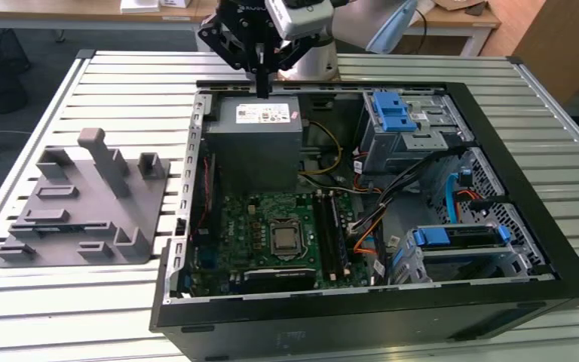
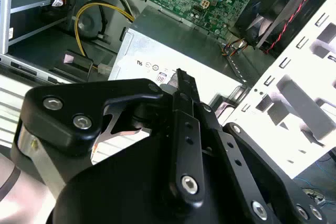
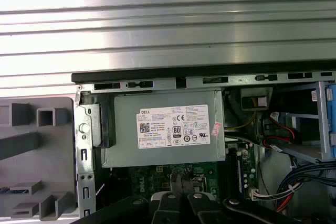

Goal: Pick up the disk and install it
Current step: 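Insert the first disk wire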

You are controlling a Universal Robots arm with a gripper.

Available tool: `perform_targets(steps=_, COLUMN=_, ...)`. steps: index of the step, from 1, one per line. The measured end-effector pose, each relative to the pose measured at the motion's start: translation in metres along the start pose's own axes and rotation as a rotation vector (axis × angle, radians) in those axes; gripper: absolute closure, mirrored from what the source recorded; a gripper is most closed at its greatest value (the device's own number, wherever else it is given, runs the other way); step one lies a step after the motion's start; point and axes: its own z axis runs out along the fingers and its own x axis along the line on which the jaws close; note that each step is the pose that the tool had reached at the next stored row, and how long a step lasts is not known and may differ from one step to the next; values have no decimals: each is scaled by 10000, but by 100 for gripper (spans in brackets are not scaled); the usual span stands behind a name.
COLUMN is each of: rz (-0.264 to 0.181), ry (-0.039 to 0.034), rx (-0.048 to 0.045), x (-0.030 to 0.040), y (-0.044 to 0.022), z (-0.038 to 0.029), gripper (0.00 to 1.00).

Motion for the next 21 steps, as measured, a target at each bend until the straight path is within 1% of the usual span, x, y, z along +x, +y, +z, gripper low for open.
perform_targets(steps=13, rz=0, ry=0, rx=0, x=0, y=-3, z=0, gripper=89)
perform_targets(steps=17, rz=0, ry=0, rx=0, x=-4, y=-54, z=-1, gripper=89)
perform_targets(steps=21, rz=0, ry=0, rx=0, x=-12, y=-164, z=-3, gripper=89)
